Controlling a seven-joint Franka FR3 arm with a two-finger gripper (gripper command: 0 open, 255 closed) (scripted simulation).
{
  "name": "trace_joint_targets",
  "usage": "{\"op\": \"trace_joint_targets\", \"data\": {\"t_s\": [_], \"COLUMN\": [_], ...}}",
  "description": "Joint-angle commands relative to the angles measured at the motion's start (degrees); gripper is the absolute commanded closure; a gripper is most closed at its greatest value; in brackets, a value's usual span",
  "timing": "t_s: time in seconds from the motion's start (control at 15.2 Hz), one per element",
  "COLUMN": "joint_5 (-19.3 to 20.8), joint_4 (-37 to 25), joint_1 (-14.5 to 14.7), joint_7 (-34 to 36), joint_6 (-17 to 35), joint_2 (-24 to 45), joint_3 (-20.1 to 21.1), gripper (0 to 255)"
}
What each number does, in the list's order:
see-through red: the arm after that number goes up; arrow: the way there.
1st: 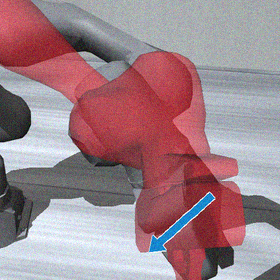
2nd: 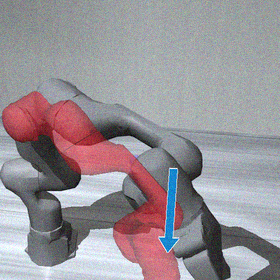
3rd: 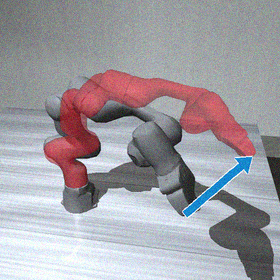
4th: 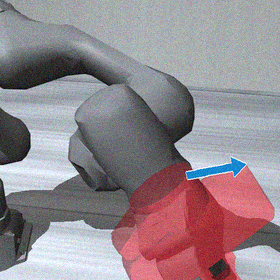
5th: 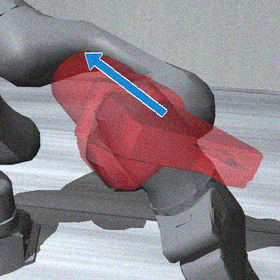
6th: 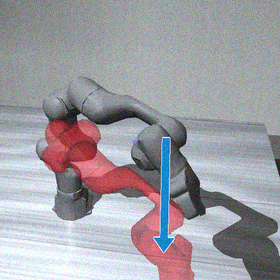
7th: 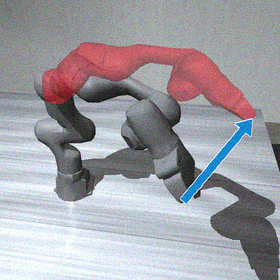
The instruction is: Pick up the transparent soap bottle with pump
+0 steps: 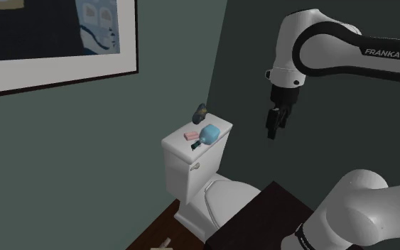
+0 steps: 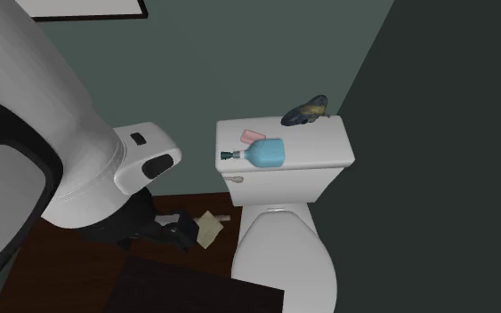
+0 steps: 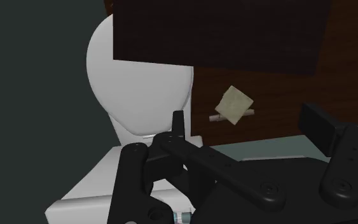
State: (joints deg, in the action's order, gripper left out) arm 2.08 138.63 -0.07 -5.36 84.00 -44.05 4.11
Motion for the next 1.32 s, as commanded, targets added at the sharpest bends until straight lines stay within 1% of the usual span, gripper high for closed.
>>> {"op": "trace_joint_targets", "data": {"t_s": [0.0, 0.33, 0.66, 0.99, 1.25], "joint_5": [0.00, -2.01, -2.58, -1.29, 1.25], "joint_4": [0.00, 2.26, 2.17, -0.19, -3.61], "joint_1": [0.00, -1.58, -3.50, -5.74, -7.44], "joint_7": [0.00, 8.76, 17.40, 26.30, 33.80], "joint_6": [0.00, 10.64, 20.98, 30.29, 36.52], "joint_2": [0.00, 6.76, 15.56, 25.75, 34.42], "joint_3": [0.00, 3.41, 6.50, 9.05, 10.36], "gripper": [0, 0, 0, 0, 0]}}
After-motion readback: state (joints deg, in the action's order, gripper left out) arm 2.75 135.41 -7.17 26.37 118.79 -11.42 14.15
